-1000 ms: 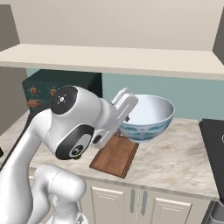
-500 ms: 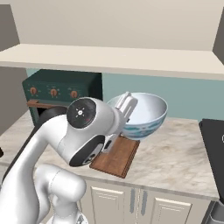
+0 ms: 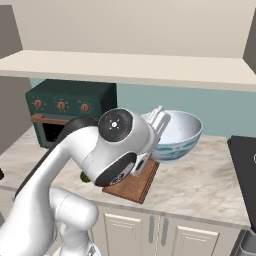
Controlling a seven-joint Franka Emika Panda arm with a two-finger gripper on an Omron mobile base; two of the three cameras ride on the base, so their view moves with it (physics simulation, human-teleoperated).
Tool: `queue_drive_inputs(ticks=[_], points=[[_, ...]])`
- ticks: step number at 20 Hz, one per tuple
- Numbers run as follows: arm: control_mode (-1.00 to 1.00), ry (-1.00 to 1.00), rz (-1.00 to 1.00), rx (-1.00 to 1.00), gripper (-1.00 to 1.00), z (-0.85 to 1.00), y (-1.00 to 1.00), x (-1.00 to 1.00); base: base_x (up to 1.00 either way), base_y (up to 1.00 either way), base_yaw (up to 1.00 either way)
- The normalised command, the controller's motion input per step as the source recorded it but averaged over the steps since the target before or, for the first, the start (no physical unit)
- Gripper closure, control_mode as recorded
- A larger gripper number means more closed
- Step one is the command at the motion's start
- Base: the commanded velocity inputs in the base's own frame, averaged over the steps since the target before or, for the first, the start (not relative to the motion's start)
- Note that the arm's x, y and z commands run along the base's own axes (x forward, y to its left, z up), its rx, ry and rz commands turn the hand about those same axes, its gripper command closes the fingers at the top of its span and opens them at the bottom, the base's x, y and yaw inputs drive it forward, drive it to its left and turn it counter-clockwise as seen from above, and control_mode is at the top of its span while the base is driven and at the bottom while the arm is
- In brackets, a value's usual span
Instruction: Open the cabinet. Place the bowl and condiment on the counter. Then place the lime and garlic on the cutting board.
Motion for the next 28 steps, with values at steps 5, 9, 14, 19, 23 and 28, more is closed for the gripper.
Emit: queue_drive_inputs(ticks=[5,9,14,19,23,28], points=[[-1.00,0.04,0.00,0.00,1.00,-0.13,-0.45,0.12,0.00,0.00,0.00],[-1.00,0.02,0.02,0.00,1.00,-0.49,-0.13,0.19,0.00,0.00,0.00],[-1.00,0.03,0.07,0.00,1.00,-0.60,-0.01,0.35,0.00,0.00,0.00],[-1.00,0.02,0.08,0.00,1.00,-0.46,-0.02,0.39,0.00,0.00,0.00],[-1.00,0.03,0.08,0.00,1.00,-0.17,-0.31,0.24,0.00,0.00,0.00],[-1.00,0.07,0.08,0.00,1.00,-0.12,-0.51,0.08,0.00,0.00,0.00]])
